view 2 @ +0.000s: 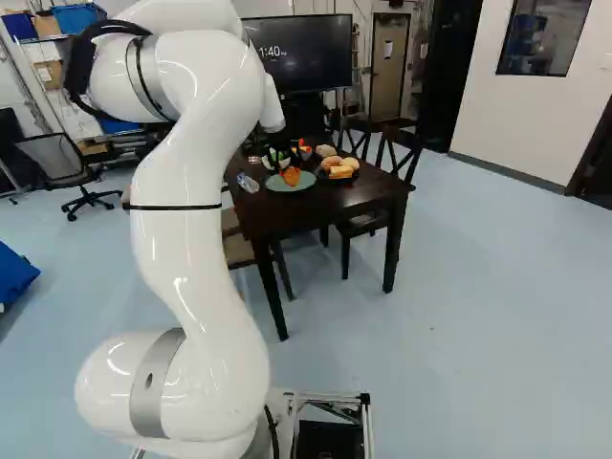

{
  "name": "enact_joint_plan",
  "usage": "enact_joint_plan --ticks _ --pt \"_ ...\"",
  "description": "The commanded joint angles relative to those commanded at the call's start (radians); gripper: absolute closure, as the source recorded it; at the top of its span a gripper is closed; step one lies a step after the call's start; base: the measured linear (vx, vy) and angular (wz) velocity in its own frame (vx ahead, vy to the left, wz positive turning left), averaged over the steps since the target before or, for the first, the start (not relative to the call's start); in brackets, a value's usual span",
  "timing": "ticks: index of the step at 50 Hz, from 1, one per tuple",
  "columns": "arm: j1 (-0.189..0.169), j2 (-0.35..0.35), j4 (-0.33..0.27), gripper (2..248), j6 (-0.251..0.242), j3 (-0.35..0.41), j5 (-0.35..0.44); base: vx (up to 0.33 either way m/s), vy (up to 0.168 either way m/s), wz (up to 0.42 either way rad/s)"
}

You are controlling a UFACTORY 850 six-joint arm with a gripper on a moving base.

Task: Move the croissant to the empty plate

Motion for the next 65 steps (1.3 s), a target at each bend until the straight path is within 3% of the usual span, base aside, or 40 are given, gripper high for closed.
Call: enact_joint_plan --ticks 65 --pt "0.000 0.000 0.000 124 0.000 0.000 0.000 0.041 0.002 -0.004"
